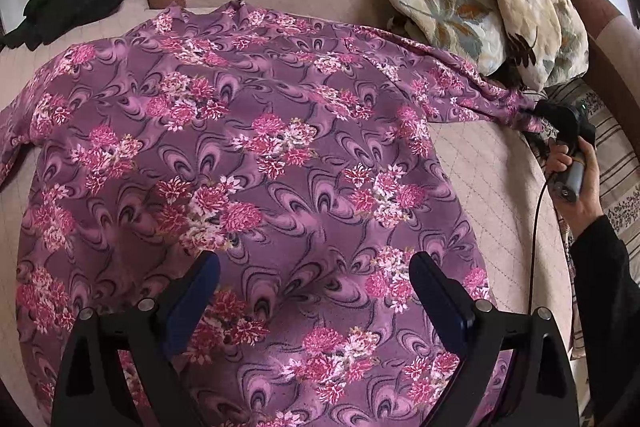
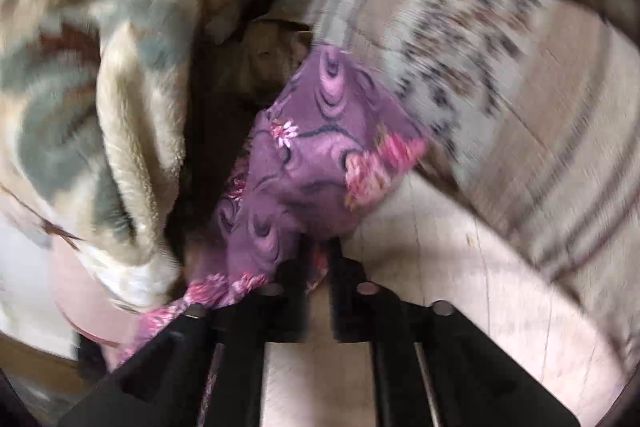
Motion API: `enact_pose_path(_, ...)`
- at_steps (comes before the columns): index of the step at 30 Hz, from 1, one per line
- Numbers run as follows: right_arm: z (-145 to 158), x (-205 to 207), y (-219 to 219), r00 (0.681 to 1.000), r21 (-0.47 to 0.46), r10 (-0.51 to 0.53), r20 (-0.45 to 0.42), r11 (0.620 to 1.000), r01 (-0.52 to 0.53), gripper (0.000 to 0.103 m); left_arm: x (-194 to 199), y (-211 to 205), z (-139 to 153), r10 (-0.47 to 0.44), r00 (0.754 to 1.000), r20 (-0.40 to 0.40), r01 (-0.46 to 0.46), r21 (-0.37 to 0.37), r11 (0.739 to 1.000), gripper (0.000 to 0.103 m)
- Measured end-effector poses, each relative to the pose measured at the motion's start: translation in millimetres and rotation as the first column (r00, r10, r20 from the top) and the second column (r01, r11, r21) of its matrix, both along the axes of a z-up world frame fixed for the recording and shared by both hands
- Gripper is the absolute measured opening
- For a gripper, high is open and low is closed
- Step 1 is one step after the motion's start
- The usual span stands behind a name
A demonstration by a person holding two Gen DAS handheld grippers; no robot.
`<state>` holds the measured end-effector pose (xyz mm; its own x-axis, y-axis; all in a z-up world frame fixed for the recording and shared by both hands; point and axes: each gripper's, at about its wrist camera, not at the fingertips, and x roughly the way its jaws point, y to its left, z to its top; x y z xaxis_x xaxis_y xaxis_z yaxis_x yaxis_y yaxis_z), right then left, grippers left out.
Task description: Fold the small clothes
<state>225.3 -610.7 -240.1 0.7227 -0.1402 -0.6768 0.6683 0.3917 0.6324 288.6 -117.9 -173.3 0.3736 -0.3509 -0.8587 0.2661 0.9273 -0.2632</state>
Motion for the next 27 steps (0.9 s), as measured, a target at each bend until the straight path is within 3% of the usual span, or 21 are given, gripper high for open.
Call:
enact_pose_path(1,0,-6,0,1.0,0.002,-0.02,0.015,1.0,0.02,0.078,-1,2,0,0.003,1.0,-0.003,-0.003,-0.004,1.0,0.097)
enact_pose_path(4,-1,-1,0,1.0,-0.042,0.008,-0.01,0.999,-0.008,0.073,1,1,1,0.004,1.0,-0.002,-0.004,-0.011,1.0,0.097)
enact_pose_path(5,-3,5,-3,0.999,-0.045,0.017,-0.035,0.999,-0.019,0.058,1,0,1,0.002,1.0,0.0,-0.002,-0.009,1.0,0.097)
enact_pose_path(6,-9,16,-5,0.998,-0.03,0.045,-0.047,0.998,-0.046,0.036,2,-1,0,0.001,1.0,0.001,-0.001,-0.007,1.0,0.097)
enact_pose_path(8,-11,35,2,0.993,-0.046,0.058,-0.105,0.997,-0.063,0.019,4,-2,-1,0.001,1.0,-0.002,-0.001,-0.004,1.0,0.097)
enact_pose_path(9,-9,38,6,0.988,-0.095,0.04,-0.148,0.994,-0.054,0.005,4,-2,-2,0.002,1.0,-0.005,-0.002,-0.002,1.0,0.097)
enact_pose_path(13,31,24,42,0.992,-0.266,0.025,-0.121,0.962,-0.057,0.005,6,4,3,0.015,1.0,-0.005,-0.015,-0.02,1.0,0.097)
enact_pose_path(16,81,3,114,0.988,-0.439,0.129,-0.088,0.885,-0.154,0.005,8,13,12,0.031,1.0,0.001,-0.031,-0.045,0.999,0.097)
enact_pose_path(20,135,-15,230,0.934,-0.624,0.344,-0.095,0.711,-0.325,0.005,11,34,29,0.063,0.998,0.0,-0.063,-0.091,0.994,0.097)
enact_pose_path(25,145,-16,356,0.8,-0.687,0.585,-0.133,0.527,-0.499,0.005,14,84,39,0.148,0.988,-0.033,-0.151,-0.133,0.98,0.097)
enact_pose_path(27,122,-14,406,0.714,-0.637,0.68,-0.168,0.478,-0.604,0.005,15,102,35,0.18,0.982,-0.053,-0.186,-0.151,0.971,0.097)
